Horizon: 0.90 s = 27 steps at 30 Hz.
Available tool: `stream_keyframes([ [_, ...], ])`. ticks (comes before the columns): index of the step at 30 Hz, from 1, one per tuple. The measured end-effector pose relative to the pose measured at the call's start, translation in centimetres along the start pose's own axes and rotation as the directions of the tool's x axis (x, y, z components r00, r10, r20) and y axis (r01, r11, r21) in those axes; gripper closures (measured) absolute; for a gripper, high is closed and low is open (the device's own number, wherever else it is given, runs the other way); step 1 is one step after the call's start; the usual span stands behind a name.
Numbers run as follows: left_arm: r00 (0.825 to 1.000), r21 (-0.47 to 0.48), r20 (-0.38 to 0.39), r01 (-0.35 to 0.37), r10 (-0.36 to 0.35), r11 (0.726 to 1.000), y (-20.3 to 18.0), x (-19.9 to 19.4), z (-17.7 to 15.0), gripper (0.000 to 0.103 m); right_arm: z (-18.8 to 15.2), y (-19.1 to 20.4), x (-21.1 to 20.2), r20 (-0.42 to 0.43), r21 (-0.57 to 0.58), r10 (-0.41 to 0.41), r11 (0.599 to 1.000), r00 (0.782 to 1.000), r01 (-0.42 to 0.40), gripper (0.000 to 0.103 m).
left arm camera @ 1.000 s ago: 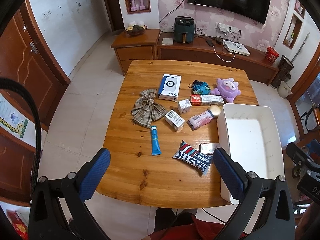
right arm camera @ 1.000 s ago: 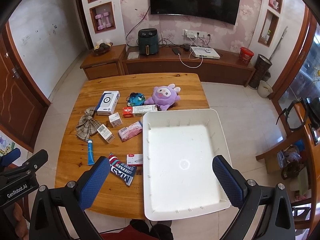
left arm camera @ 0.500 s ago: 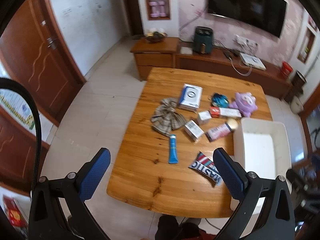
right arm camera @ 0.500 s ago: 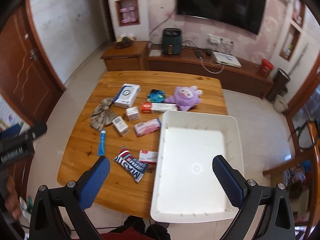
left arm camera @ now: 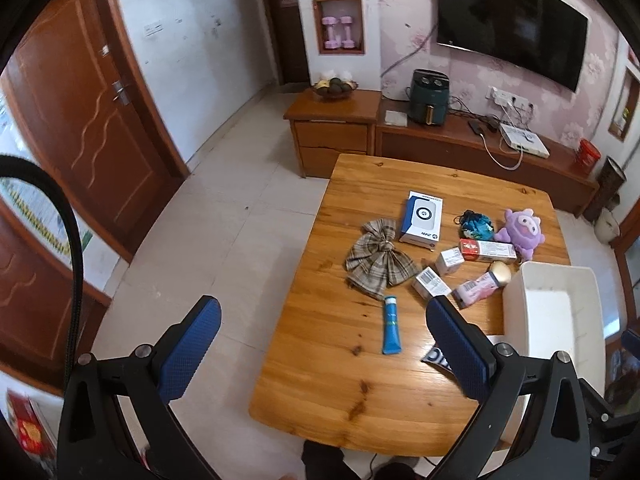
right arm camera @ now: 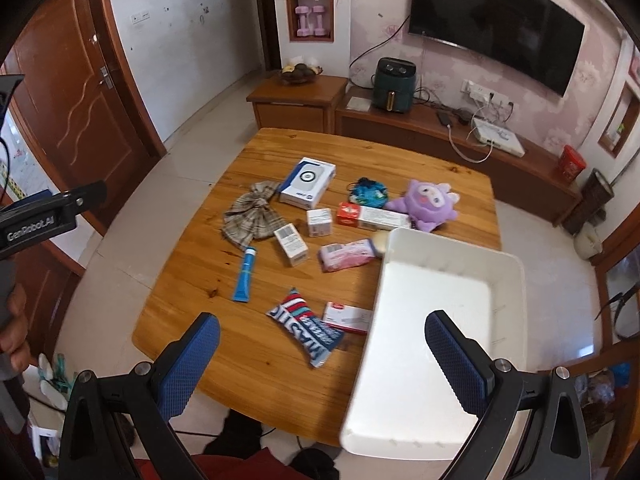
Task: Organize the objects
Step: 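Close the left tool on the plaid bow while the right tool reaches the blue tube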
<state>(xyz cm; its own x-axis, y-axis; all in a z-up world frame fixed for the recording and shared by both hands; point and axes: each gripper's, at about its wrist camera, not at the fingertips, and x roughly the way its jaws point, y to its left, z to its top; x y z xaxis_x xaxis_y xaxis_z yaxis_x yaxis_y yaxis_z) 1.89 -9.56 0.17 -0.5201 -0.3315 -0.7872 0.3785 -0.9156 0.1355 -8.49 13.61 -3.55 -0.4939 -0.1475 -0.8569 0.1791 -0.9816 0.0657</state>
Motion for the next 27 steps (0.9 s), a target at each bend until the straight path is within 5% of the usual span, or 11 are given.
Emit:
stream_keyframes([
  [14, 0.987, 0.221, -0.033, 0.16, -0.157, 0.962, 0.9, 8.7, 6.0, 0.001, 1.9, 6.4, 6.8, -0.03, 0.118, -0.047, 0.992, 0.998, 0.05, 0.009],
  [23, 0.967, 0.239, -0.093, 0.252, -0.236, 0.938, -0.9, 17.3, 7.7, 0.001, 1.4, 10.3, 14.2, -0.003, 0.109, -0.092, 0.99, 0.996, 0.091, 0.016],
  [27, 0.95, 0.229, -0.158, 0.302, -0.271, 0.925, -2.3, 22.0, 7.7, 0.001, 0.4, 11.2, 17.8, -0.024, 0.108, -0.077, 0.991, 0.997, 0.079, 0.026],
])
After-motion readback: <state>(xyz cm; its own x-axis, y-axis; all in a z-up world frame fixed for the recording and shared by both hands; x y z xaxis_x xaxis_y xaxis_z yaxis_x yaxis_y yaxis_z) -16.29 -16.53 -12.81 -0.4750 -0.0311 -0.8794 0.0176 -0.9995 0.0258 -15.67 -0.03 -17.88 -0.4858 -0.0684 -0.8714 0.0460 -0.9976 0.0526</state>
